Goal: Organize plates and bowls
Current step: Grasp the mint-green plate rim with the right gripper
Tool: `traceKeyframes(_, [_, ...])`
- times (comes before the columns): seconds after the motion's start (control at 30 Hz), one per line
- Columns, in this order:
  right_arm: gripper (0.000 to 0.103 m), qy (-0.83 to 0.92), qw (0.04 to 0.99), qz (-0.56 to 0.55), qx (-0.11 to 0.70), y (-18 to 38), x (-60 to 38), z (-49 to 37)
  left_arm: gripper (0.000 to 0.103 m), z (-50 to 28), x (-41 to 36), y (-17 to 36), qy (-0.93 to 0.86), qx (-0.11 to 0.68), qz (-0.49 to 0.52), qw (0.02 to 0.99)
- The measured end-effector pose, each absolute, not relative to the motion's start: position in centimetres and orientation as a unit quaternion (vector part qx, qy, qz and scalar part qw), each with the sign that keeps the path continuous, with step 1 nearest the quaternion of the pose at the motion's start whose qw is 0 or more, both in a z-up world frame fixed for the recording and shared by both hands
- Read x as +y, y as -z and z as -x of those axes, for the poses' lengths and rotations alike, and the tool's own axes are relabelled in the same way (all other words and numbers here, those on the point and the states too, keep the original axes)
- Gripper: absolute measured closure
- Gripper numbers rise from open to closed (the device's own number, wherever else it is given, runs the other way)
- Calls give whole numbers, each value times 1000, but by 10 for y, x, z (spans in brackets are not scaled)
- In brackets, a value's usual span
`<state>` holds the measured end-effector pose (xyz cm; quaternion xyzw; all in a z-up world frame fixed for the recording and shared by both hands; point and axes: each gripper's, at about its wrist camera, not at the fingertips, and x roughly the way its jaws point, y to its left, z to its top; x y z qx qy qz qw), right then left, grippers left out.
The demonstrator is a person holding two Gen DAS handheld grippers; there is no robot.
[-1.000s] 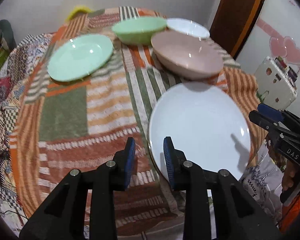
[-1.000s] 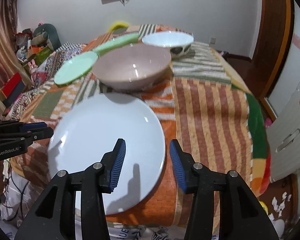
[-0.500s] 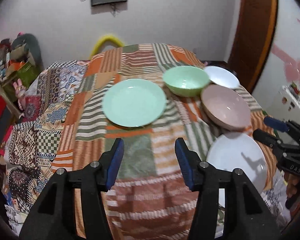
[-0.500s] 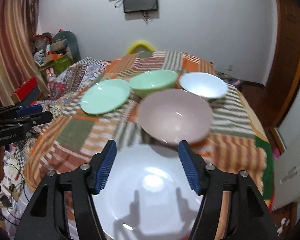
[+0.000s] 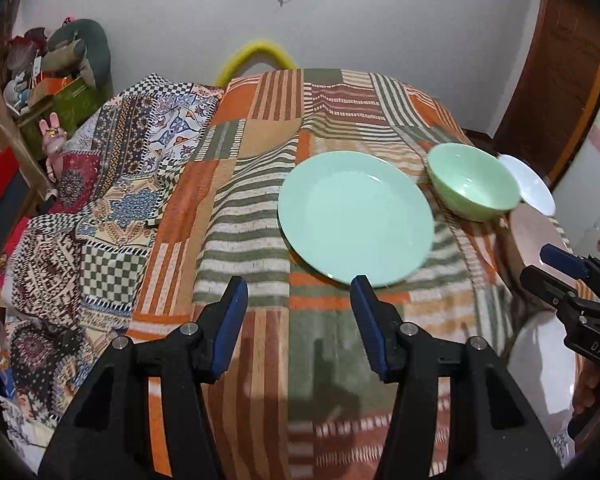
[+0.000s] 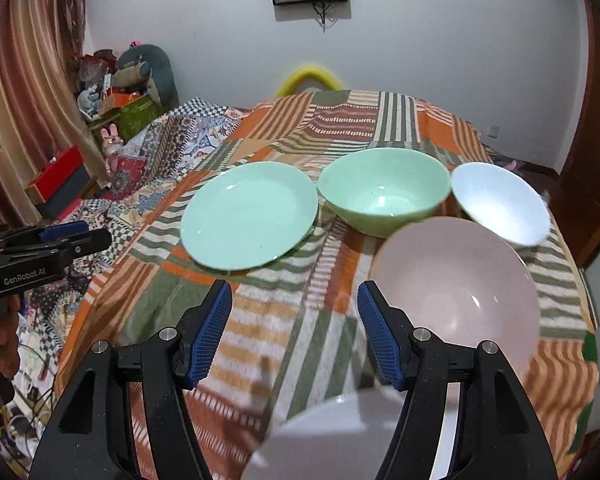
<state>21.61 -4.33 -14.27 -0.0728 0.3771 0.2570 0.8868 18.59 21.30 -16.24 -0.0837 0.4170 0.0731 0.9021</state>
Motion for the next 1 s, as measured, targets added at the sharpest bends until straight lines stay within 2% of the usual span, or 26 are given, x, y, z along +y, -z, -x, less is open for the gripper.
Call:
traceKeyframes(0.33, [41, -243, 876, 64, 413, 166, -16, -268, 53, -245, 245, 196, -72, 415, 108, 901])
traceKeyframes(0.5, [42, -239, 867, 86, 429, 179, 1, -283, 69, -269, 259, 213, -69, 429, 108, 894])
traceKeyframes(0.67, [56, -228, 861, 85, 447, 189, 5, -293, 77, -293, 265, 227, -52, 440, 106, 890])
traceKeyframes(0.83, [62, -220, 857, 81, 459, 196, 8, -301, 81, -312, 266, 237, -40, 448, 111, 886])
traceKeyframes(0.87, [63, -222, 855, 78, 462, 197, 9, -303, 84, -314, 265, 238, -35, 448, 114, 886])
traceKeyframes(0.9, [70, -225, 853, 74, 465, 198, 10, -305, 91, -316, 265, 238, -29, 448, 117, 886])
traceKeyframes(0.93, [75, -231, 847, 67, 474, 201, 11, -308, 91, -316, 264, 238, -27, 447, 119, 886])
traceKeyframes(1.0, [78, -227, 843, 58, 484, 206, 14, -314, 91, -314, 263, 238, -26, 446, 118, 887])
